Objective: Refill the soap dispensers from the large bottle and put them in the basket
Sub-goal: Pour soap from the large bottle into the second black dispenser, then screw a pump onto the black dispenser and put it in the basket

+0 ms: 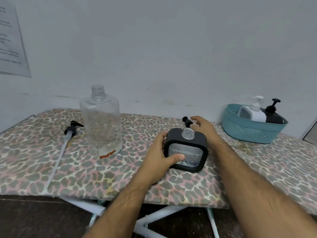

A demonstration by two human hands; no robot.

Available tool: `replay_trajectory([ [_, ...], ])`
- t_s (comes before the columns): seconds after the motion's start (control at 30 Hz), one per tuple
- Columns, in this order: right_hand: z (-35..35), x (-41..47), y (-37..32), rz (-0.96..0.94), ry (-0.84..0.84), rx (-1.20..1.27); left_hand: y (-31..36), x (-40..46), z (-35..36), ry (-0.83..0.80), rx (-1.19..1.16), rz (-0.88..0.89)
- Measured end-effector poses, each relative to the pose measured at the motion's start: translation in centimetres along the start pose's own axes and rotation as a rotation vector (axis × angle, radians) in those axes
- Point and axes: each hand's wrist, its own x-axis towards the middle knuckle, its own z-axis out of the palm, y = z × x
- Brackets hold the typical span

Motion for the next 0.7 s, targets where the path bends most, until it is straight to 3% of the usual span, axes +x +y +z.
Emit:
replay_trajectory([
  [0.3, 1.3, 5.4, 0.3, -0.022, -0.134, -0.242, -0.8, 0.5, 0.0, 0.002, -0.016, -0.009],
  [0.4, 1.6, 6.1, 0.8, -0.011, -0.106, -0.308, -1.0, 0.7, -0.1, 0.005, -0.011, -0.009],
  [0.7, 0.6, 4.0, -0.4, 0.016, -0.011, -0.122, -0.8, 0.5, -0.3, 0.02, 0.024, -0.022],
])
